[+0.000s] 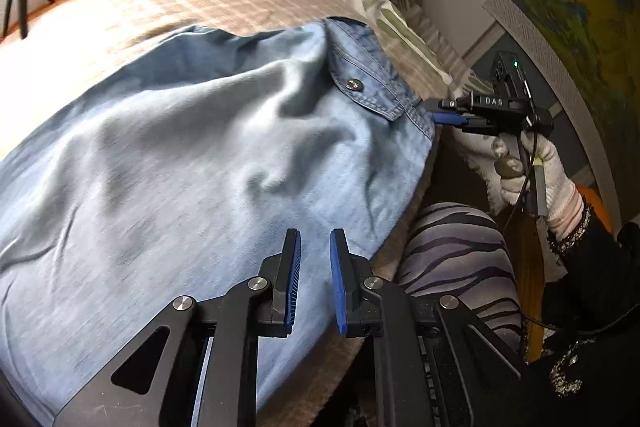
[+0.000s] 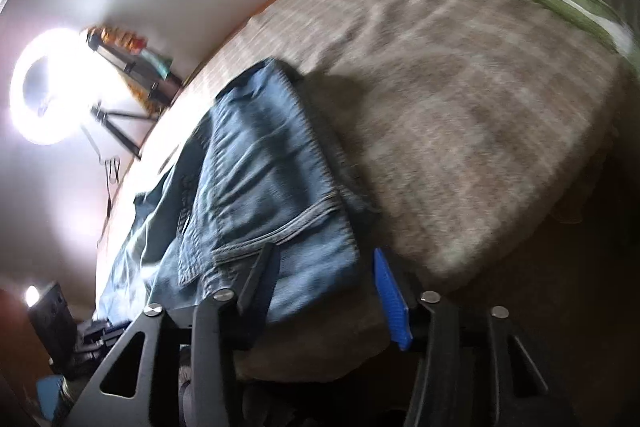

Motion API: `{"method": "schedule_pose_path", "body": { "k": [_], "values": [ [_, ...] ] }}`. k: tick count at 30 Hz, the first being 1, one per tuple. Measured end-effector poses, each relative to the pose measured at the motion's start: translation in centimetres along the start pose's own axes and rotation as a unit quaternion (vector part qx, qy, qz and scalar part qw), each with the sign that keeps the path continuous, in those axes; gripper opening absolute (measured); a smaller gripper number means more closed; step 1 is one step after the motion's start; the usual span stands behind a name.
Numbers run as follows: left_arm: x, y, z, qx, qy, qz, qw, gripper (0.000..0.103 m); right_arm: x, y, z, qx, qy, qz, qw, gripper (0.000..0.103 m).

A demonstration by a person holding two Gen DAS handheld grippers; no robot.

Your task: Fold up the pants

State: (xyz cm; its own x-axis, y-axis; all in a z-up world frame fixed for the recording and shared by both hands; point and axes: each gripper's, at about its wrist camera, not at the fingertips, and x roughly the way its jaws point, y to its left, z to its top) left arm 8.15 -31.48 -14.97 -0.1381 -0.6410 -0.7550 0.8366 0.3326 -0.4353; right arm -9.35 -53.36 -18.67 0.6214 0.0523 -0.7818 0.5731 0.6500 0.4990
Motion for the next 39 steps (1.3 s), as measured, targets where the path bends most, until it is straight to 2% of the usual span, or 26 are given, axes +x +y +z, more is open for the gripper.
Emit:
{"method": "schedule_pose_path", "body": {
  "k": [1,3,6,10,13,14,18,20,21,23,24,26,28,30,31,34,39],
  "values": [
    [-0.2,0.2,-0.2,-0.003,-0.001,0.001,1.0,0.013,0.1,0.2,0.0,-0.005,0.001,-0.005,1.0,0.03],
    [-0.6,0.6,-0.6,-0.007,-0.002,0.004,1.0,0.013,0.2,0.7,0.0,-0.016,0.0,-0.005,1.0,0.013],
    [-0.6,0.8,-0.8,-0.013,-0.007,0.005,0.9999,0.013,-0.1,2.2,0.4,-0.045,-0.01,-0.019,0.999,0.007],
    [-0.8,0.5,-0.9,-0.015,-0.018,-0.004,0.9997,0.013,-2.7,6.2,1.9,-0.134,-0.046,-0.066,0.988,0.006],
    [0.0,-0.1,-1.0,-0.004,-0.014,-0.009,0.9999,0.013,-4.7,8.1,2.5,-0.196,-0.074,-0.095,0.973,0.006],
    [0.6,-0.2,-1.2,-0.002,-0.008,-0.008,0.9999,0.013,-4.4,8.1,2.5,-0.207,-0.07,-0.108,0.97,0.006],
    [1.7,-0.1,-1.7,0.001,0.002,-0.004,1.0,0.013,-1.0,6.0,1.6,-0.2,-0.009,-0.139,0.97,0.006],
    [1.5,0.0,-1.8,-0.004,0.0,-0.007,1.0,0.013,-0.4,5.7,1.2,-0.2,0.01,-0.151,0.968,0.015],
    [1.3,-0.1,-1.7,-0.004,0.0,-0.004,1.0,0.013,-0.8,5.4,1.2,-0.198,0.007,-0.159,0.967,0.025],
    [0.5,-0.4,-1.7,0.002,-0.007,0.01,0.9999,0.013,-2.7,6.1,1.6,-0.199,-0.027,-0.171,0.965,0.033],
    [-0.1,-0.5,-1.7,0.006,-0.013,0.017,0.9998,0.013,-3.8,6.7,1.9,-0.206,-0.047,-0.164,0.964,0.037],
    [-1.2,-0.7,-2.0,0.009,-0.026,0.036,0.999,0.013,-5.4,9.1,2.7,-0.235,-0.077,-0.136,0.959,0.039],
    [-2.5,-0.8,-2.5,0.008,-0.041,0.055,0.9976,0.024,-5.3,11.8,3.6,-0.271,-0.074,-0.092,0.955,0.041],
    [-3.9,-0.5,-3.5,0.004,-0.053,0.081,0.9953,0.026,-4.3,14.2,4.3,-0.301,-0.069,-0.056,0.95,0.045],
    [-4.6,-0.3,-4.3,-0.001,-0.058,0.094,0.9938,0.026,-2.9,16.1,4.6,-0.323,-0.057,-0.027,0.944,0.048],
    [-6.1,0.9,-6.0,-0.021,-0.067,0.127,0.9894,0.026,1.7,20.4,5.0,-0.371,-0.01,0.016,0.928,0.052],
    [-7.6,2.5,-8.8,-0.059,-0.067,0.159,0.9833,0.026,9.2,26.0,4.6,-0.411,0.059,0.06,0.908,0.06]
  ]
}}
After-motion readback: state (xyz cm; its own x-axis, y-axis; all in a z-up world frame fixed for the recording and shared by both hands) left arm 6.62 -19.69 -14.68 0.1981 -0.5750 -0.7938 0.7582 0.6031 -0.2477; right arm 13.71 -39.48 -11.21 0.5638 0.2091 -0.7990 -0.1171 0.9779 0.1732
